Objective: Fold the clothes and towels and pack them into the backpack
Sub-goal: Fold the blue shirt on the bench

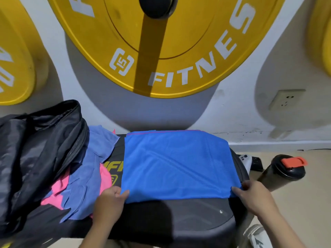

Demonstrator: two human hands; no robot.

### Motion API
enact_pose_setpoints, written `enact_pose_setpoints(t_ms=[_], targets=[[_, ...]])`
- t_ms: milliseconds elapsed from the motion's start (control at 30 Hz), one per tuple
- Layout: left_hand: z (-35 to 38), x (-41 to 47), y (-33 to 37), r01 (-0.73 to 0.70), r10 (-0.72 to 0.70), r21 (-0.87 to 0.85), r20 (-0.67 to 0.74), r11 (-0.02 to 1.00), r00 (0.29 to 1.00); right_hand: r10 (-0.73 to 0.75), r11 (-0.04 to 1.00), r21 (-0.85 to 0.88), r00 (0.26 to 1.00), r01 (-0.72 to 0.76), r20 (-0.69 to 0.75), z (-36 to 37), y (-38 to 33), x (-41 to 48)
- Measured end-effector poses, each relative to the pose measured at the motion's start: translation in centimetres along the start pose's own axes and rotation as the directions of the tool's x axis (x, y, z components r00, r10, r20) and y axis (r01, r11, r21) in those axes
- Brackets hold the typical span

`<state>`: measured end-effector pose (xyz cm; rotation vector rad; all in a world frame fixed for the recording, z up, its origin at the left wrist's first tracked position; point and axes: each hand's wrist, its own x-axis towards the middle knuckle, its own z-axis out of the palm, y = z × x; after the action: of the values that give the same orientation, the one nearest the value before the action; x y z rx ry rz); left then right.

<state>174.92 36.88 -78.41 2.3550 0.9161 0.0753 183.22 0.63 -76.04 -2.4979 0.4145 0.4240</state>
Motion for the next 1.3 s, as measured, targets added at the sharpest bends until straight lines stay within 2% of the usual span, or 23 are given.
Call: enact_pose_setpoints(t_ms=[67, 167, 267, 367, 400, 467, 567, 633, 733, 800, 900, 1067, 1200, 1300], targets=[[-0.9, -0.2, -0.5, -0.006, 0.003, 0.041, 0.073, 0.999, 0.997, 0.017, 1.0, -0.013, 0.996, -0.016, 0.082, -0.7, 0.4, -0.4], [-3.2, -0.3, -1.8, -0.03, -0.028, 0.223, 0.253, 0.974, 0.967, 0.041, 0.997, -0.081, 0.956, -0.018, 0.292, -2.4, 1.5, -1.3], [-5.0, -0.9, -3.1, -0.077, -0.061, 0.26, 0.487, 0.963, 0.871, 0.057, 0.99, -0.141, 0.887, 0.01, 0.459, -3.4, 2.9, -2.5], [-5.6, -1.5, -4.0, -0.096, -0.083, 0.264, 0.593, 0.96, 0.801, 0.118, 0.983, -0.182, 0.838, -0.023, 0.532, -3.5, 3.6, -3.1], [-5.6, -1.7, -3.9, -0.092, -0.086, 0.264, 0.592, 0.96, 0.801, 0.134, 0.978, -0.209, 0.84, -0.025, 0.526, -3.5, 3.5, -3.0], [-5.6, -1.5, -3.4, -0.045, -0.082, 0.227, 0.521, 0.973, 0.85, 0.126, 0.967, -0.255, 0.88, -0.006, 0.459, -3.5, 2.9, -2.7], [-5.4, -0.5, -1.8, -0.058, 0.007, 0.189, 0.26, 0.98, 0.965, -0.012, 0.972, -0.227, 0.971, 0.067, 0.238, -3.7, 1.7, -1.7], [-5.3, 0.3, 0.2, -0.043, 0.037, 0.041, 0.136, 0.998, 0.99, -0.104, 0.979, -0.168, 0.991, 0.116, 0.08, -3.6, 0.5, -0.4], [-4.6, 2.7, 2.6, -0.032, 0.041, -0.157, 0.05, 0.987, 0.998, -0.152, 0.984, -0.104, 0.987, 0.146, -0.045, -3.1, -2.1, 1.8], [-3.8, 4.7, 3.7, -0.034, 0.038, -0.166, 0.021, 0.986, 0.999, -0.133, 0.99, -0.059, 0.987, 0.128, -0.09, -2.6, -3.6, 3.9], [-2.4, 7.6, 4.5, -0.038, 0.038, -0.059, -0.011, 0.998, 0.999, -0.079, 0.997, 0.003, 0.989, 0.08, -0.121, -1.7, -5.2, 7.0], [-0.5, 10.3, 4.4, 0.028, -0.028, 0.005, 0.031, 1.0, 0.999, -0.032, 0.996, 0.075, 0.99, 0.042, -0.135, -0.6, -6.6, 9.9], [0.1, 10.7, 4.4, 0.024, -0.024, -0.021, -0.005, 0.999, 1.0, -0.019, 0.987, 0.15, 0.976, 0.053, -0.215, 0.4, -6.5, 11.4], [0.3, 10.9, 3.9, 0.001, -0.003, -0.105, -0.024, 0.994, 1.0, -0.042, 0.963, 0.246, 0.968, 0.105, -0.246, 0.6, -6.2, 11.6]])
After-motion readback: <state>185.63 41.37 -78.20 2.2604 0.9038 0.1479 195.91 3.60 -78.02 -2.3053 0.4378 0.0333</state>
